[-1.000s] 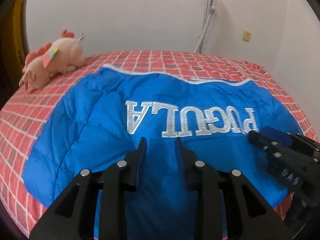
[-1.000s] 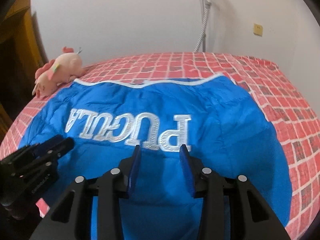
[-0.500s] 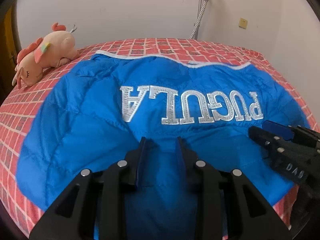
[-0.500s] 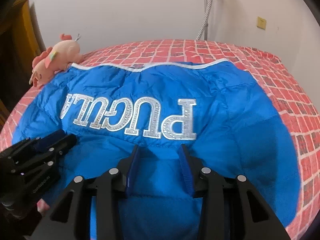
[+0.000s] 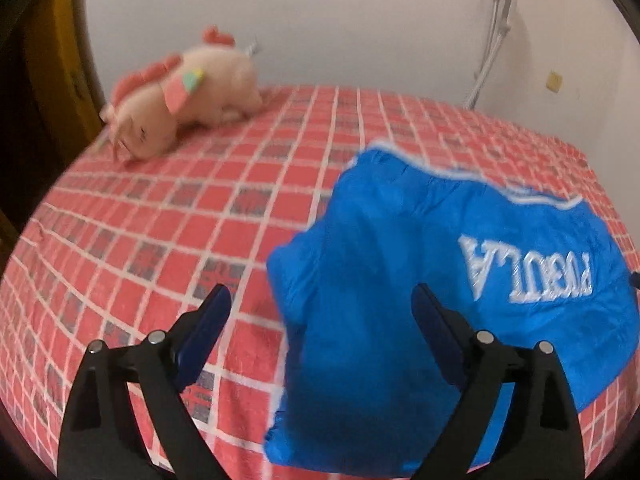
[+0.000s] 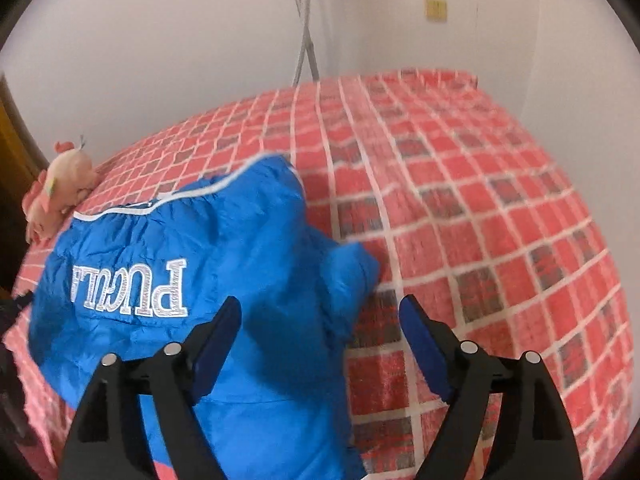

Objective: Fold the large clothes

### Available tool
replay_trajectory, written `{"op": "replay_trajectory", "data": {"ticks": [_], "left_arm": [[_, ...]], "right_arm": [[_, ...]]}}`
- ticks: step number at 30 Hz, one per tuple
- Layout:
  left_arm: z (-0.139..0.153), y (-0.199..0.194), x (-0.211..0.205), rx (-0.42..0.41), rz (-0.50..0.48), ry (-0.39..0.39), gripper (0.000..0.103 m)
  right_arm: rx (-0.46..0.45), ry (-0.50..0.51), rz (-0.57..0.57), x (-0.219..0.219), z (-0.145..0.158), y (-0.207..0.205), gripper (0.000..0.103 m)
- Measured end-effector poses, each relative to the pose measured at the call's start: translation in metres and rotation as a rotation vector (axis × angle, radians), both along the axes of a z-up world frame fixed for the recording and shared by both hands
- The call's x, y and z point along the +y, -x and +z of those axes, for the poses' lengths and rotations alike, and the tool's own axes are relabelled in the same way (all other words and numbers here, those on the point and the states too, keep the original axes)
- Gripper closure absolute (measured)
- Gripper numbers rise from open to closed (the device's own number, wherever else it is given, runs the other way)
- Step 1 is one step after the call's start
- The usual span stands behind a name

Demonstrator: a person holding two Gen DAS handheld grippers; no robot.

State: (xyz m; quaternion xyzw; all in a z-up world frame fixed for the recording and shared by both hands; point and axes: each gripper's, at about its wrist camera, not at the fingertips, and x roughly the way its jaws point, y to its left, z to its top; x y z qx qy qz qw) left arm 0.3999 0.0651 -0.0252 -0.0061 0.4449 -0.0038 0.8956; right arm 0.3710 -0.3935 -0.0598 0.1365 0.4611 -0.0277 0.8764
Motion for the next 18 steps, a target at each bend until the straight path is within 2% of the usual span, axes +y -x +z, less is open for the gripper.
{"op": "replay_trajectory", "data": {"ticks": [4,11,12,16,17,18], "left_arm": [[-0.028,-0.011,0.015,0.107,-0.039,0.154,0.011],[-0.06,-0.02,0.021,0.189,-0.099,0.396,0.006],[-0.063,-0.021,0.021,0.197,-0.105,0.414,0.006],[-0.063,-0.017,0.013,0.179,-0.113,0.398,0.008],[-0.063,-0.016,0.012,0.174,-0.109,0.395,0.015],[-0.061,-0.014,0.01,0.166,-0.103,0.395,0.019]], "right_arm": [[0.03,-0.088,0.03,-0.005,-0.015,-0.006,0.015],[0.078,-0.196,0.079,-0.001,-0.038,-0.018,0.01],[0.081,-0.213,0.089,0.001,-0.041,-0.02,0.01],[0.08,-0.287,0.118,0.008,-0.054,-0.025,0.011],[0.074,-0.297,0.119,0.01,-0.056,-0.025,0.017],[0.054,-0.3,0.122,0.013,-0.055,-0.025,0.03]]}}
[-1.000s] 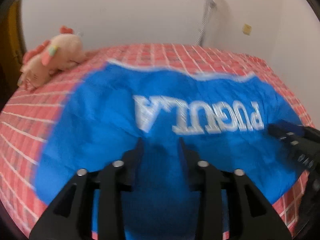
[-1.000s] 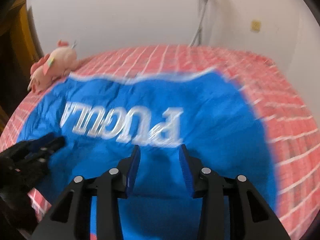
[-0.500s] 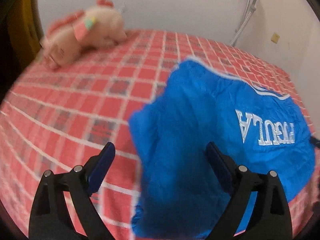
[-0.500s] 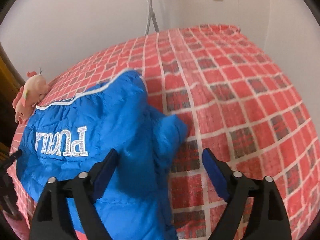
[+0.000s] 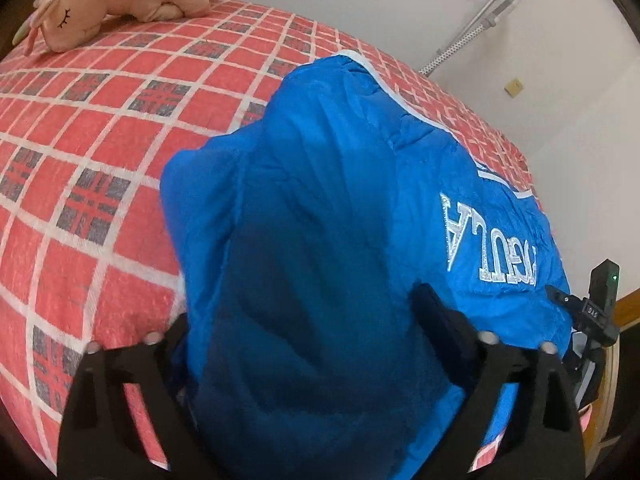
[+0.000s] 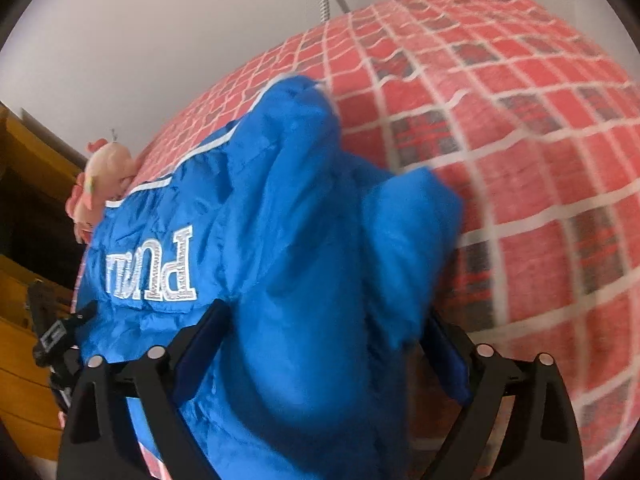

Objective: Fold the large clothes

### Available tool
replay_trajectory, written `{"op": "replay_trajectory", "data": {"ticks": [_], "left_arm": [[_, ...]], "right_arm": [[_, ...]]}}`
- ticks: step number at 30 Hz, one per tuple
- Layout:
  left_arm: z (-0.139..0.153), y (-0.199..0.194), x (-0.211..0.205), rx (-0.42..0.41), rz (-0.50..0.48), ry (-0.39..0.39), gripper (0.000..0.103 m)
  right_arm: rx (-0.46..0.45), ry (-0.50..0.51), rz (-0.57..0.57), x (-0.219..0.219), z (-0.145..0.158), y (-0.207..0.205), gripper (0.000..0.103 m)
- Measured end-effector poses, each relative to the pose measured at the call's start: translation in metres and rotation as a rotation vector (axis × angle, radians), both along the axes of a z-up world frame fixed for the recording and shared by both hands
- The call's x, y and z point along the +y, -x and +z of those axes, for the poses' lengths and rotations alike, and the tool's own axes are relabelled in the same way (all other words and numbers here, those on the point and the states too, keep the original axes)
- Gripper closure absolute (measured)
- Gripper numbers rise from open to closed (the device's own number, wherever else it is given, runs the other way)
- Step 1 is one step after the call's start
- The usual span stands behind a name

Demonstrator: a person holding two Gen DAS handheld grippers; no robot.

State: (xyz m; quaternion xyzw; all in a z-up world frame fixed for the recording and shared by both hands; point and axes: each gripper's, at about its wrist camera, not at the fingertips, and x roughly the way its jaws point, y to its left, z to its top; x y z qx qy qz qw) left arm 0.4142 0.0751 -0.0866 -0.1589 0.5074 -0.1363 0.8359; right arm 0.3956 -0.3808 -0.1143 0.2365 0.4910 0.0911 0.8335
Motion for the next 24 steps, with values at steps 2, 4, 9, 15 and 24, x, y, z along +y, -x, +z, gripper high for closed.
{"op": "replay_trajectory", "data": {"ticks": [2,4,9,15,24], "left_arm": [[0.006,0.002,0.0,-0.018,0.019,0.002,0.038],[0.014,0.003,-0.002,-0.039,0.036,-0.01,0.053],[0.039,0.017,0.002,-0.095,0.065,0.004,0.078],[0.081,0.046,-0.009,-0.183,0.048,-0.001,0.085],[0.124,0.137,-0.009,-0.261,-0.029,0.011,0.085]], "right_arm": [[-0.033,-0.033,0.01,0.002,0.007,0.003,0.049],[-0.054,-0.049,0.013,0.003,0.013,0.007,0.061],[-0.102,-0.105,0.008,0.002,0.032,0.019,0.075],[-0.18,-0.084,0.046,0.012,0.079,0.047,0.078],[-0.244,-0.072,0.105,0.01,0.118,0.144,0.078]]}}
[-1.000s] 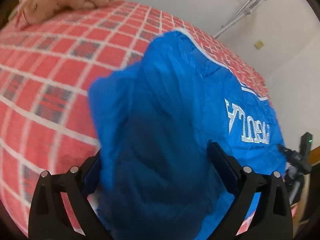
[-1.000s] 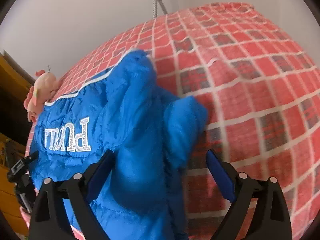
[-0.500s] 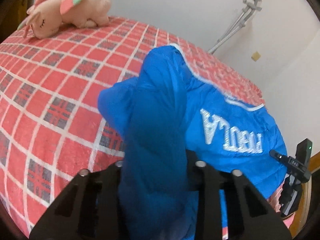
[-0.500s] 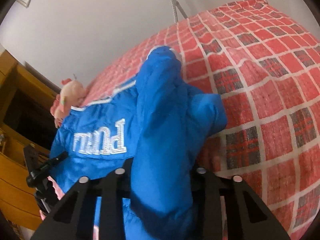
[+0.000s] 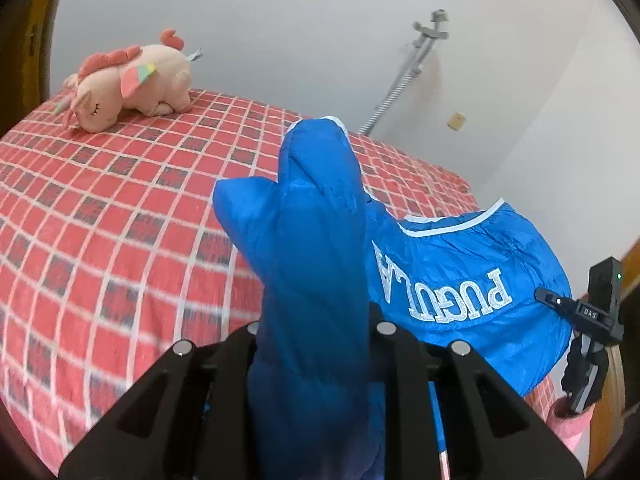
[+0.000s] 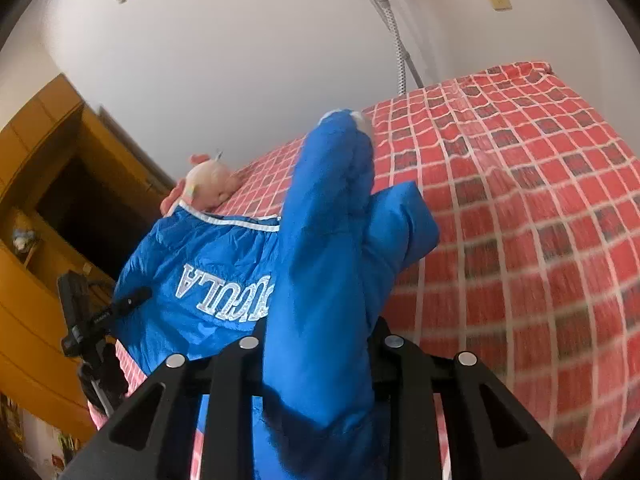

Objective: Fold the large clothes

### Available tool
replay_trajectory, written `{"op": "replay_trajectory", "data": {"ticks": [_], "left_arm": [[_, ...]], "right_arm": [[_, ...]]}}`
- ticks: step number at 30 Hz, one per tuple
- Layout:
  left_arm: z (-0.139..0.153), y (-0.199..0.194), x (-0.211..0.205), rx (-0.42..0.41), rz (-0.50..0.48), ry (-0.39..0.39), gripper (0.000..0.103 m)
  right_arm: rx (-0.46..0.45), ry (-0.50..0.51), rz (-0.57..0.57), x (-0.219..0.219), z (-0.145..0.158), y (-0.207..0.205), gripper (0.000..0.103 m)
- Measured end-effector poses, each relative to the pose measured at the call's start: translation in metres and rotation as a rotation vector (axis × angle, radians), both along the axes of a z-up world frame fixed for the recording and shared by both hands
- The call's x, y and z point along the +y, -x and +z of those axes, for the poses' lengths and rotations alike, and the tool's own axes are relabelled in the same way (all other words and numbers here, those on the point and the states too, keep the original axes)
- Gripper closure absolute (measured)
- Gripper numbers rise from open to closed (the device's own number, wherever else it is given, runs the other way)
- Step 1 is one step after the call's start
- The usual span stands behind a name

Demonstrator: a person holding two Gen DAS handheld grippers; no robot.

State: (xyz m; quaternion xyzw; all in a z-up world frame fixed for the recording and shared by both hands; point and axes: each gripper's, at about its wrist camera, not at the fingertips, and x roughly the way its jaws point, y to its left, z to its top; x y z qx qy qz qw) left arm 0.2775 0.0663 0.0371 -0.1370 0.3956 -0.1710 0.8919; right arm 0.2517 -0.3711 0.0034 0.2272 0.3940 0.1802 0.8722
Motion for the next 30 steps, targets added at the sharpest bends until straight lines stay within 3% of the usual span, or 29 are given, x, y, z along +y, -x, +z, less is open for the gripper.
{"op": "replay_trajectory", "data": {"ticks": [4,10,14,19,30], "left_arm": [[-0.003,0.047,0.003,-0.007,-0.029,-0.02,0.085],[-0.032,0.098,0.011,0.001,-0.039,-0.05,0.083],[-0.064,0.106,0.015,0.038,-0.015,-0.109,0.077],[-0.102,0.109,0.027,0.051,0.009,-0.099,0.065],[-0.114,0.12,0.014,-0.047,0.049,-0.189,0.058]], "right_arm": [[0.004,0.0,0.021,0.001,-0.009,0.044,0.078],[0.035,0.004,0.027,0.005,-0.037,0.085,0.077],[0.083,0.054,-0.007,0.008,-0.065,0.094,0.075],[0.113,0.104,-0.039,0.008,-0.101,0.093,0.066],[0.019,0.141,-0.117,0.017,-0.124,0.107,0.059]]}}
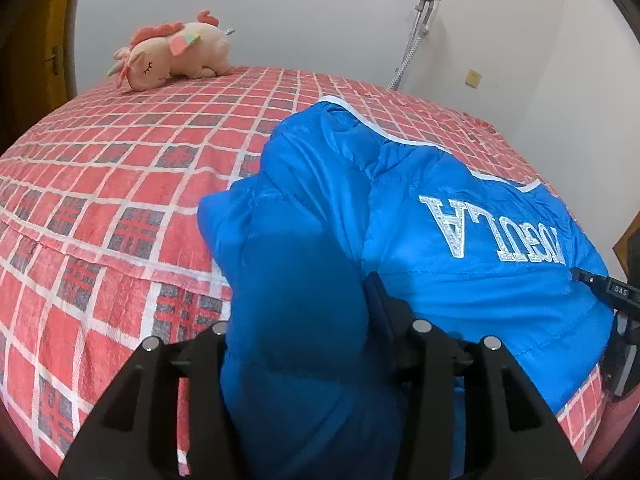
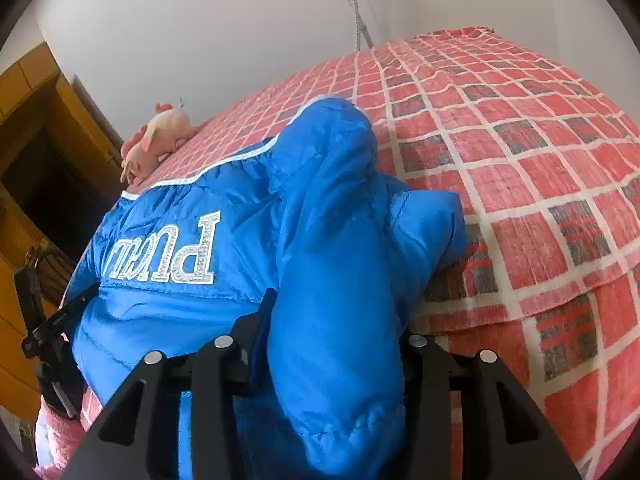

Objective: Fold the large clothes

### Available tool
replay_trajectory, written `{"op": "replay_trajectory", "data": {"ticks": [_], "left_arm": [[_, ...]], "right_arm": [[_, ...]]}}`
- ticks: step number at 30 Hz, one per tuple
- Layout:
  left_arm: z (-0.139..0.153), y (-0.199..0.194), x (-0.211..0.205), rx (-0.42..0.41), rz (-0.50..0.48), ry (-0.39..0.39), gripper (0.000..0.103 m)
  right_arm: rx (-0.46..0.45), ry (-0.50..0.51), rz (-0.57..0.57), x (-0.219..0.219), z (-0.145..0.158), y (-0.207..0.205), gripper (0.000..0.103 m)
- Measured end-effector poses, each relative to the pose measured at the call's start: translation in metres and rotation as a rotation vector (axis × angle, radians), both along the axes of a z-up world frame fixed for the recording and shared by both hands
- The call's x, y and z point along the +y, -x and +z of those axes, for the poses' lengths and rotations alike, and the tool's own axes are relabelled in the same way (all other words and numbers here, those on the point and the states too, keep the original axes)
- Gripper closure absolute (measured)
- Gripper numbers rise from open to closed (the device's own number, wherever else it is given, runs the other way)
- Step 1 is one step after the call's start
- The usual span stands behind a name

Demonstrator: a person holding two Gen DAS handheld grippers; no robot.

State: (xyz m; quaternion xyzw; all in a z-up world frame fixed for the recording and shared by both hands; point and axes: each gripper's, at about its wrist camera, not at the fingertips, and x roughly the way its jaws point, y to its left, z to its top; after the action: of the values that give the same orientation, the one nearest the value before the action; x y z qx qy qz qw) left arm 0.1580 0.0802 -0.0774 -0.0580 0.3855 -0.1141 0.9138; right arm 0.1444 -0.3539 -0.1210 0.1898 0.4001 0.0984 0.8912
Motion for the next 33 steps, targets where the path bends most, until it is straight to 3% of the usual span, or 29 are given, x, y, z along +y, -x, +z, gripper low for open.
{"op": "replay_trajectory", "data": {"ticks": [5,7,12,16,20,26,33], "left_arm": [[0.001,0.001,0.003,0.002,0.012,0.022,0.055],[0.005,0.002,0.005,0.019,0.025,0.027,0.048],[0.027,0.019,0.018,0.01,0.04,0.037,0.034],[0.054,0.04,0.027,-0.067,0.113,0.023,0.033],[0.068,0.051,0.0,-0.088,0.11,-0.036,0.033],[0.056,0.052,-0.049,-0.065,0.057,-0.061,0.033],[0.027,0.045,-0.077,-0.04,0.027,-0.145,0.033]], "right_arm": [[0.002,0.039,-0.029,0.004,0.005,0.004,0.053],[0.007,0.063,-0.044,0.006,0.01,0.006,0.047],[-0.043,0.114,-0.11,-0.001,0.035,0.036,0.047],[-0.121,0.192,-0.158,0.003,0.06,0.062,0.047],[-0.174,0.223,-0.109,0.027,0.076,0.07,0.047],[-0.18,0.263,-0.053,0.065,0.066,0.064,0.049],[-0.153,0.277,-0.034,0.075,0.043,0.058,0.049]]}}
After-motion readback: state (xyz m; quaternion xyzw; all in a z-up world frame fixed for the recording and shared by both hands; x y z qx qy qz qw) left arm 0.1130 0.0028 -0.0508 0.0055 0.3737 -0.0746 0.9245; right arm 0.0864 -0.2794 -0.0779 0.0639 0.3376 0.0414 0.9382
